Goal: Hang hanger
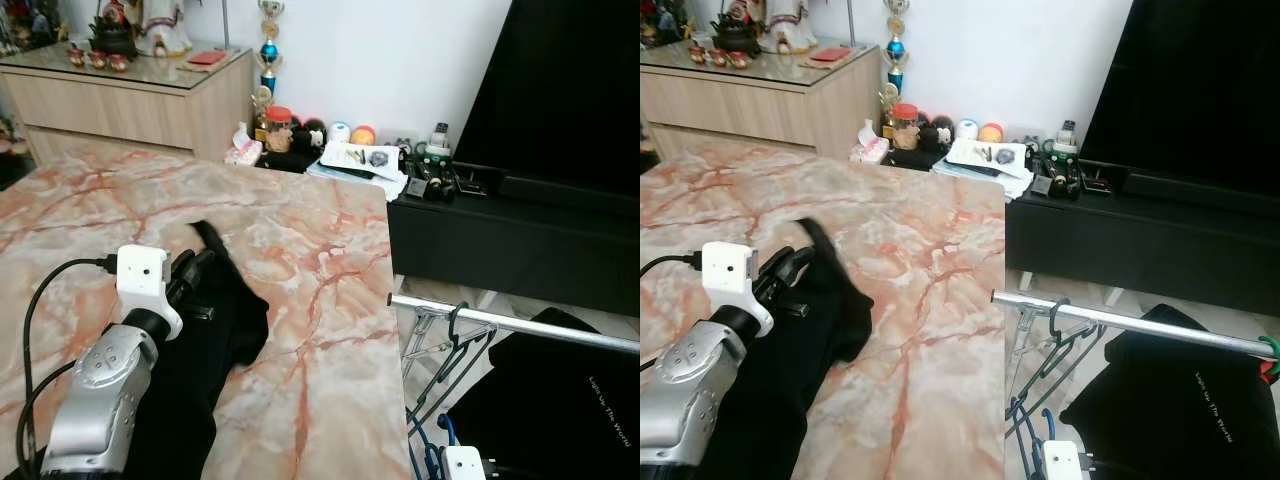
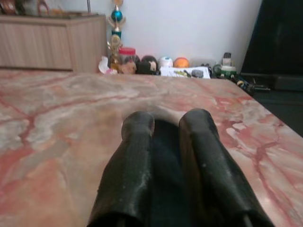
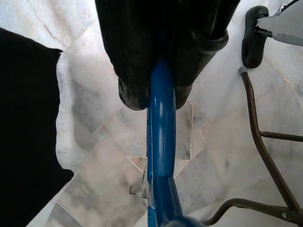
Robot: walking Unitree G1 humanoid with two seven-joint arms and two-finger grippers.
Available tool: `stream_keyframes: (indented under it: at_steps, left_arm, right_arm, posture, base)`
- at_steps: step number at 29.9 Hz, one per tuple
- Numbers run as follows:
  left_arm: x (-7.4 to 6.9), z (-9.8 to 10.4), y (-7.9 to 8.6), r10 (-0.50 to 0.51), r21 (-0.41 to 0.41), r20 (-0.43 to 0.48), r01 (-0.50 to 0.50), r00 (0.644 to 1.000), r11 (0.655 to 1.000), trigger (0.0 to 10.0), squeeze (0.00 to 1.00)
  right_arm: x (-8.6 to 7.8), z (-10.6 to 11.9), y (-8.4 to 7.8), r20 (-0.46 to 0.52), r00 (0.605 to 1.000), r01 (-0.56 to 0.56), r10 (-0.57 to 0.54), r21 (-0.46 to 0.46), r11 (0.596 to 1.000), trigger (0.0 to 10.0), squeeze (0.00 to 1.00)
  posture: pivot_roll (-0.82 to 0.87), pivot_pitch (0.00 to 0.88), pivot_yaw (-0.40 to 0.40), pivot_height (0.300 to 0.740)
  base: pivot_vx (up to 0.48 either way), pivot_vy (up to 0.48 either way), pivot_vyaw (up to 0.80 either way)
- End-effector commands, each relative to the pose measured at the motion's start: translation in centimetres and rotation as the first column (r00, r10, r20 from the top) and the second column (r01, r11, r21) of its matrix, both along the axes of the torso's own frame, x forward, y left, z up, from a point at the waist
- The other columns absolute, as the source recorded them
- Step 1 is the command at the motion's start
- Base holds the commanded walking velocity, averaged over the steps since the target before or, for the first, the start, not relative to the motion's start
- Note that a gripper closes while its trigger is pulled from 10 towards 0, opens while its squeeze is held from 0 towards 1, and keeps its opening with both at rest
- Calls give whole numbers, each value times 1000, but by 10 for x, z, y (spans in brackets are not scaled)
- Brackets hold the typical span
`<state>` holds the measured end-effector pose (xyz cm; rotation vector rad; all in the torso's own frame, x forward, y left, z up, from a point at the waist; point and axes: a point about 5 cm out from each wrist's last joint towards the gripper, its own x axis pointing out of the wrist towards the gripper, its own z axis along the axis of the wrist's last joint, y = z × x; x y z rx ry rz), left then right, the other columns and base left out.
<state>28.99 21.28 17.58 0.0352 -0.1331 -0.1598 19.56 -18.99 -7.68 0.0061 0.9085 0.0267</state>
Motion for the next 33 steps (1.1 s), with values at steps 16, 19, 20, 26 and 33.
stream_keyframes:
  at_steps: [16,19,20,26,33]
  left_arm:
    - [-33,-32,-13,-10,16,-141,12,990,1000,10000,0]
    - [-33,-32,-13,0,2,-136,1,991,1000,10000,0]
    - [-33,-32,-13,13,-18,-129,-15,992,1000,10000,0]
    - [-33,-30,-13,27,-27,-121,-30,992,999,10000,0]
    - [-33,-30,-13,33,-41,-110,-38,993,998,10000,0]
  right_arm:
    - [1,1,-5,-1,1000,0,0,-13,1000,10000,0]
    - [1,1,-5,-1,1000,0,0,-14,1000,10000,0]
    - [0,1,-5,-1,1000,0,0,-14,1000,10000,0]
    - [0,1,-5,-2,1000,0,0,-13,1000,10000,0]
    - [1,1,-5,-2,1000,2,-2,-14,1000,10000,0]
  posture:
    - [218,0,-92,740]
    - [216,0,-92,740]
    - [216,0,-92,740]
    - [214,1,-92,740]
    - [214,0,-93,740]
  base:
    - [0,0,0]
    - [0,0,0]
    - [0,0,0]
    - [0,0,0]
    - [0,0,0]
